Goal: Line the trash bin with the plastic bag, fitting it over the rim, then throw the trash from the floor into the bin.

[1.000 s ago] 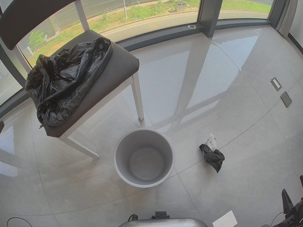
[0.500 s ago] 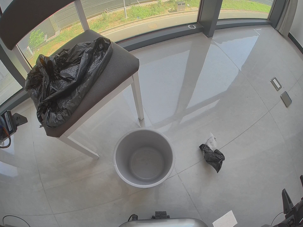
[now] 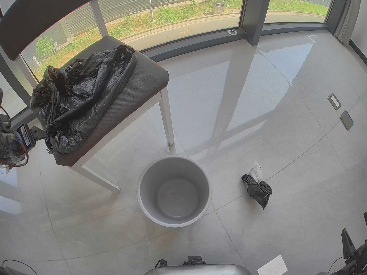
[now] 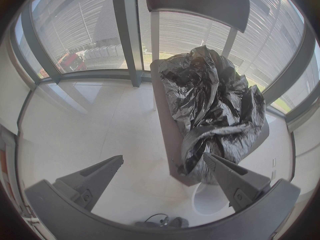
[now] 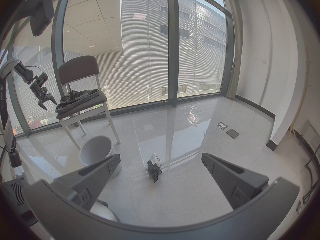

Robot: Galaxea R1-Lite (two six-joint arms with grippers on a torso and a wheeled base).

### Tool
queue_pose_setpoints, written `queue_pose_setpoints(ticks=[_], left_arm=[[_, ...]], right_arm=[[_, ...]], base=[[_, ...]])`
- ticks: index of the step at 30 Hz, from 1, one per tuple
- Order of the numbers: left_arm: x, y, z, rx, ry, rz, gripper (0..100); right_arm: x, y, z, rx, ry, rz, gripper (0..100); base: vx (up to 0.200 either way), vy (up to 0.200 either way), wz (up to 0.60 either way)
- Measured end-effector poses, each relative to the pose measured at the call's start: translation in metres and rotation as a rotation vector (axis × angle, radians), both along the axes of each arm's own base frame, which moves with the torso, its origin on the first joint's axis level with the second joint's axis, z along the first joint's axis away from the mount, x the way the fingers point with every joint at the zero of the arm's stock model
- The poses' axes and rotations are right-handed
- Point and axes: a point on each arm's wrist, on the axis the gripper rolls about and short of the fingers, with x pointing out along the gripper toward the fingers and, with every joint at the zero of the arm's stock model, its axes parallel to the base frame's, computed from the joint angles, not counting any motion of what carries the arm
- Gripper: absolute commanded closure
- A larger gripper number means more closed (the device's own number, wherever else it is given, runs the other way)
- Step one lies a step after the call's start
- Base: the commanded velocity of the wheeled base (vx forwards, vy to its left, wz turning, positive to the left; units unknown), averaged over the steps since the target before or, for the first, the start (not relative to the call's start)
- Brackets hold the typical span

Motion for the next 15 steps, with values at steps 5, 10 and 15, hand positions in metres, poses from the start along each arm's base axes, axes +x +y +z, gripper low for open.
queue_pose_setpoints(ticks=[5,10,15], left_arm=[[0.019,-0.001,-0.005,-0.057,-0.034,0.02,0],[0.032,-0.007,-0.011,-0.078,-0.022,-0.001,0],[0.039,-0.013,-0.012,-0.126,-0.044,0.001,0]], right_arm=[[0.0,0.0,0.0,0.0,0.0,-0.001,0],[0.0,0.0,0.0,0.0,0.0,-0.002,0],[0.0,0.0,0.0,0.0,0.0,-0.002,0]], base=[[0.0,0.0,0.0],[0.0,0.0,0.0],[0.0,0.0,0.0]])
